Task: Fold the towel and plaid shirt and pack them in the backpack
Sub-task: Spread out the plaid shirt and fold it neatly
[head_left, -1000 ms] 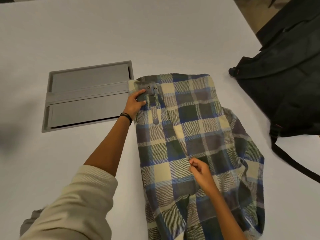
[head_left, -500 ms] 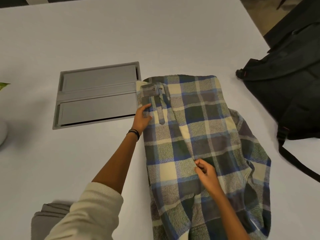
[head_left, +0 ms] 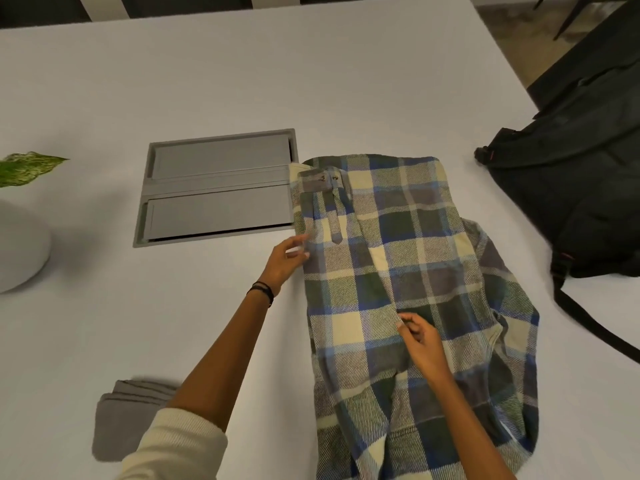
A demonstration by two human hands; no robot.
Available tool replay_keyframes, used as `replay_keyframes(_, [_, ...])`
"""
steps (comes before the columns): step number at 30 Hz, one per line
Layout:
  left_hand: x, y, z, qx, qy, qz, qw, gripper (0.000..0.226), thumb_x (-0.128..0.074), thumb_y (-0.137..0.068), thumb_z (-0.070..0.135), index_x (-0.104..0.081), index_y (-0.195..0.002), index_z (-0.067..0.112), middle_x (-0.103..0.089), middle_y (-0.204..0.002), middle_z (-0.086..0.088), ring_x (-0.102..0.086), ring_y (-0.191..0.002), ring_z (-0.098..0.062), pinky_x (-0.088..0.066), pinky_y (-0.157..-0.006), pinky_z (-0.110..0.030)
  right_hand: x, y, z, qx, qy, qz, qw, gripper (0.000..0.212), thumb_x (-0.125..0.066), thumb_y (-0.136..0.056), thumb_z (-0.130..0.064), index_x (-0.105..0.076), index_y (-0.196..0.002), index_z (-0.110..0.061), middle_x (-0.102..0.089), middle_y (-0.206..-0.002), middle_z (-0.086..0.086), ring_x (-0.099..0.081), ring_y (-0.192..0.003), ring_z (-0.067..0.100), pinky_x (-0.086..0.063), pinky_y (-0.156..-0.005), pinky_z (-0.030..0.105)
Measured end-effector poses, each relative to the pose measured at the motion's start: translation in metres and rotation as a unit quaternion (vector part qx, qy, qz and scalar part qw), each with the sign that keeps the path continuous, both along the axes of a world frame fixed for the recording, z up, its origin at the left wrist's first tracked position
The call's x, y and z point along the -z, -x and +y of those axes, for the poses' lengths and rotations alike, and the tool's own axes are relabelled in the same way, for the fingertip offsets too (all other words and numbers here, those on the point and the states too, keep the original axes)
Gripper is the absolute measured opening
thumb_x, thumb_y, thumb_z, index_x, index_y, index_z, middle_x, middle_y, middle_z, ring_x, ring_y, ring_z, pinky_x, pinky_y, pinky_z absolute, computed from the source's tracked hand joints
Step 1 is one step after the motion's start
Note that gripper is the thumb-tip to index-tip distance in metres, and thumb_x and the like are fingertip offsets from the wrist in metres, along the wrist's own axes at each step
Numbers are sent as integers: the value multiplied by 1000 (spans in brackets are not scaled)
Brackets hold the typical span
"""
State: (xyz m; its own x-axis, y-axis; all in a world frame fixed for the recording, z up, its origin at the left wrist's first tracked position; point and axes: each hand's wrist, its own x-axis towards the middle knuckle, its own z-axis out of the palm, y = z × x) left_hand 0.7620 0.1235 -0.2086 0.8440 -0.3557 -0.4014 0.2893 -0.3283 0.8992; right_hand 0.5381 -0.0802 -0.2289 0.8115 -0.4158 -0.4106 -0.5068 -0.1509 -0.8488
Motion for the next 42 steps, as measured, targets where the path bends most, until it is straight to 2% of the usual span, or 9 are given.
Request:
replay_keyframes(6, [-2, 37, 23, 42, 49, 60, 996, 31, -55, -90, 4, -53, -121, 12, -53, -114, -14, -56, -105, -27, -56, -73, -24, -14, 5, 6, 20, -32, -28, 999, 28, -54, -92, -17, -54, -118, -24, -61, -77, 9, -58, -73, 15, -46, -66, 22])
replay_keyframes(8, [-6, 53, 26, 71, 50, 76, 993, 30, -54, -91, 4, -54, -120, 10, -51, -107, -12, -57, -98, -22, -56, -69, -21, -18, 8, 8, 20, -40, -40, 998, 29, -55, -91, -12, -52, -117, -26, -63, -77, 3, -62, -72, 6, -48, -66, 16])
replay_keyframes(10, [-8, 68, 27, 98, 40, 93, 990, 26, -54, -92, 7, -56, -117, 12, -51, -108, -13, -56, -95, -20, -56, -68, -21, -21, 10, 9, 21, -45, -41, 998, 30, -54, -91, -7, -51, -116, -24, -64, -81, -2, -62, -74, -3, -48, -68, 9])
replay_keyframes(16, [-14, 119, 32, 171, 27, 150, 973, 19, -53, -93, 9, -58, -110, 16, -54, -98, -14, -57, -79, -15, -57, -69, -24, -23, 20, 9, 25, -30, -15, 999, 25, -53, -92, -10, -55, -117, -13, -62, -89, -4, -59, -89, 9, -42, -67, 13])
replay_keyframes(20, [-19, 153, 36, 238, -6, 171, 956, 19, -51, -94, 14, -59, -111, 12, -55, -110, -3, -59, -91, -13, -57, -72, -23, -25, 24, 5, 13, 0, 1, 1000, 28, -52, -91, -4, -54, -119, -7, -60, -85, 5, -60, -85, 17, -45, -66, 15])
replay_keyframes(24, [-29, 175, 37, 353, -50, 196, 913, 34, -49, -96, 22, -49, -129, 12, -63, -105, -16, -65, -79, -10, -56, -73, -22, -31, 23, 3, -14, 11, 6, 1000, 28, -53, -91, -5, -53, -119, -7, -60, -85, 3, -57, -82, 9, -44, -68, 14])
replay_keyframes(27, [-31, 194, 35, 421, -81, 187, 884, 39, -48, -96, 26, -45, -134, 19, -58, -123, -20, -62, -88, -12, -54, -73, -19, -33, 20, 1, -41, 23, 14, 999, 31, -56, -89, -4, -53, -120, -8, -59, -83, 1, -55, -79, 9, -43, -67, 13])
replay_keyframes(36, [-5, 259, 32, 324, -73, 5, 943, 23, -67, -83, 28, -72, -103, 17, -62, -73, 38, -60, -78, 5, -48, -78, -17, -26, 9, -5, -57, 51, 41, 996, 32, -54, -89, 0, -53, -121, -5, -54, -73, 0, -51, -69, 9, -40, -61, 15])
replay_keyframes(42, [1, 261, 37, 310, -42, -5, 950, 17, -66, -83, 8, -73, -98, 12, -66, -83, 27, -64, -84, -3, -52, -81, -17, -19, -3, -18, -62, 62, 74, 993, 30, -50, -91, 0, -54, -121, 0, -54, -77, 4, -50, -72, 13, -38, -59, 15])
